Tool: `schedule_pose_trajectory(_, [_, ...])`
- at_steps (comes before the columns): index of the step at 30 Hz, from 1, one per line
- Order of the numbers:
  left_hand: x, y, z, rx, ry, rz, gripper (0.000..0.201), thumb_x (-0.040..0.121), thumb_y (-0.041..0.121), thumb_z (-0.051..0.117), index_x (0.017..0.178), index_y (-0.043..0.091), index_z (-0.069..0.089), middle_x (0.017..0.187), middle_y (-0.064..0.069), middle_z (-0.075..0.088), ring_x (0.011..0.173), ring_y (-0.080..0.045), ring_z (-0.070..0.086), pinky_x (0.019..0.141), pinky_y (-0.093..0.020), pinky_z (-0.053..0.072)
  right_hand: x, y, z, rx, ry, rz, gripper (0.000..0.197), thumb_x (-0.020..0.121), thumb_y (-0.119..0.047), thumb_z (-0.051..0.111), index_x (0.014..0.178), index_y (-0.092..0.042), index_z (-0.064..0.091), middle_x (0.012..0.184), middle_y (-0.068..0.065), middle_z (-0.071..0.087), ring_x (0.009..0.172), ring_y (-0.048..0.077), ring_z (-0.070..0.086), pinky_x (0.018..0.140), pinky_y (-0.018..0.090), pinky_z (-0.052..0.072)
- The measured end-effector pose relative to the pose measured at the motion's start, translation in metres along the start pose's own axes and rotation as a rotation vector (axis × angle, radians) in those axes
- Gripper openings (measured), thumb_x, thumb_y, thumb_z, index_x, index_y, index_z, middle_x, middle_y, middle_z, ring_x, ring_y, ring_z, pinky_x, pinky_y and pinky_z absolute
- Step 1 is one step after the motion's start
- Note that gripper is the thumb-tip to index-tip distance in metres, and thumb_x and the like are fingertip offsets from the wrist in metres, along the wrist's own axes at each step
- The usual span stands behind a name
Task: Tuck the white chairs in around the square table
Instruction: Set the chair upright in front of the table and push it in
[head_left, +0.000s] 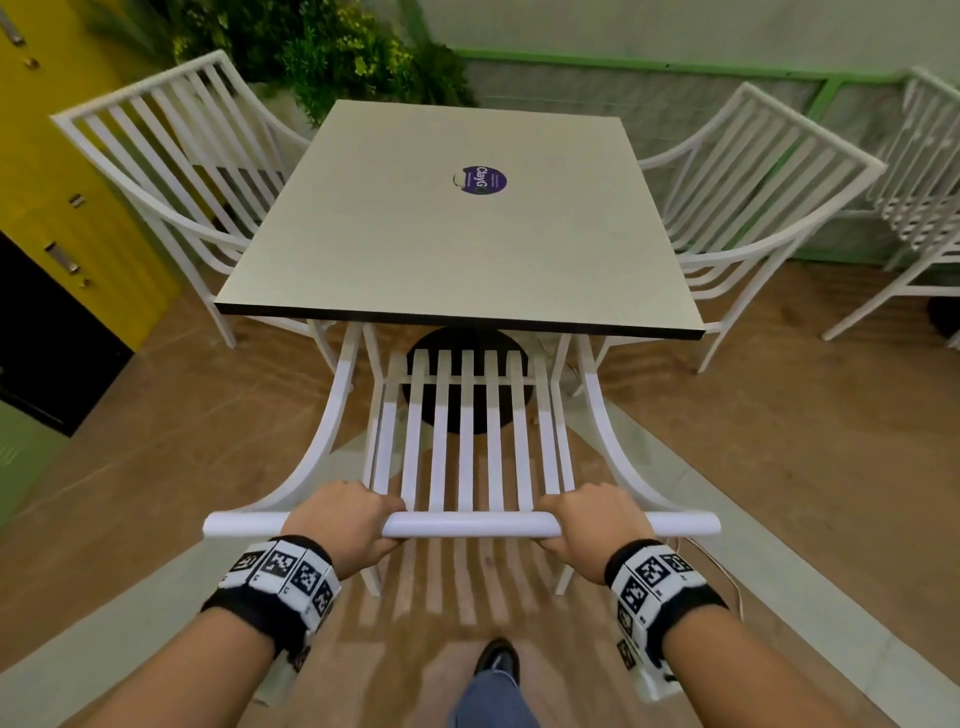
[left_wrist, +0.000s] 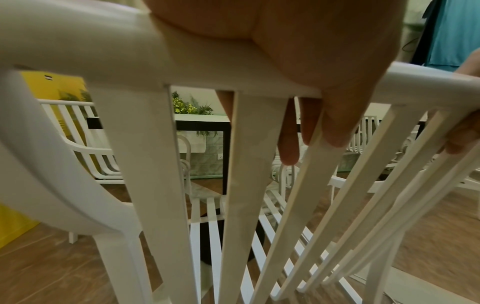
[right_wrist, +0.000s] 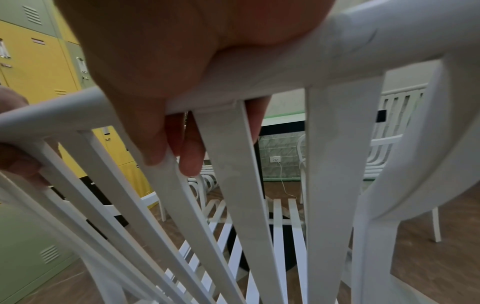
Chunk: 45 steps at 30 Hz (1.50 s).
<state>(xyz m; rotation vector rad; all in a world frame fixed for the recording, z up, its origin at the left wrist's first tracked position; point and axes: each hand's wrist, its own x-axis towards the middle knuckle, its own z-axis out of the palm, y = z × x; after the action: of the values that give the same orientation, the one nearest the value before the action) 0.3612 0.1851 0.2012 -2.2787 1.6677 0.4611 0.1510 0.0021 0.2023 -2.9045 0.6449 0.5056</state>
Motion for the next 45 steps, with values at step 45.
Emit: schedule_pose_trajectory(45, [0.072,-0.060,-0.017,-0.015,0.042,0.031,0.020,0.086,0.048,0.050,0.091,0.032,0.061,0.073,0.006,0.058,0.070,-0.019,0.057,0.071,-0.036,0.053,0.076,0.008,-0.023,-0.012,0.022,0.072,0.013,0.088,-0.047,0.049,0.086,-0.035,0.052,0.071,-0.008,0.056,0.067,0.018,0.054,0.058,0.028,0.038])
